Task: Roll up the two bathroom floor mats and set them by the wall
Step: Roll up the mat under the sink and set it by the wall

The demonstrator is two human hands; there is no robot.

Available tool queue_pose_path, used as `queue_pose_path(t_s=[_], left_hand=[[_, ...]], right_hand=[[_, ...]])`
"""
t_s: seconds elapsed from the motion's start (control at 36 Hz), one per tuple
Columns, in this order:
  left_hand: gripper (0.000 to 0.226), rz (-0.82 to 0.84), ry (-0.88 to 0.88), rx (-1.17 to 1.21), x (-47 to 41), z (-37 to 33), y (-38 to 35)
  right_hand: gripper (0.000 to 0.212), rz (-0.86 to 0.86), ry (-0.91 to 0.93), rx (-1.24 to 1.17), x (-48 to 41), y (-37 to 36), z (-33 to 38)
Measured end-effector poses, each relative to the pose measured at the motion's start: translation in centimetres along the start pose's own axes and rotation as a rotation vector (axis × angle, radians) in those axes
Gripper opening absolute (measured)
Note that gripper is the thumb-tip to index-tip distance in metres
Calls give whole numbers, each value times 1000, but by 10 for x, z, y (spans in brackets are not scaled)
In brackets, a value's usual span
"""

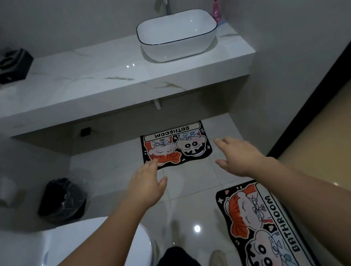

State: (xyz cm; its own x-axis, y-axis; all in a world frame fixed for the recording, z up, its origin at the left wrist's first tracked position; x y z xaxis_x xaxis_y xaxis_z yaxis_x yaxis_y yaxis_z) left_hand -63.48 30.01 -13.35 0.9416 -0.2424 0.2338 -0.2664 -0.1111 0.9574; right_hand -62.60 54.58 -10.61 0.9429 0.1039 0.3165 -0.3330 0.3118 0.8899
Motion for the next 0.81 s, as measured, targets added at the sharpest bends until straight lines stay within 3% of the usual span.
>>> queue_pose_path(t_s=[0.53,0.81], left_hand=[[64,18,2,28,-183,66,37],[60,78,-110,-9,-284,89,36]], right_hand=[[61,24,-29,15,-184,42,8],[62,46,-60,-1,-282,47,18]])
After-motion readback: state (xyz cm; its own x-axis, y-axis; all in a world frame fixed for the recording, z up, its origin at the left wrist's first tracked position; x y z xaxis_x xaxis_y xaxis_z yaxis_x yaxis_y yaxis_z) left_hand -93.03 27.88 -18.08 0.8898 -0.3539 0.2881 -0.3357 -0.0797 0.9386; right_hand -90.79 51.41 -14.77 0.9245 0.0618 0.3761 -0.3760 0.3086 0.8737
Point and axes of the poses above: each hand's wrist, its own x-axis away from the middle knuckle, its own y-axis out of the back of the hand, z = x × y, the point moved 5 cm from there along -x, towards the middle knuckle, and after that the axes turned 12 degrees about -x, right-handed, at the moved point
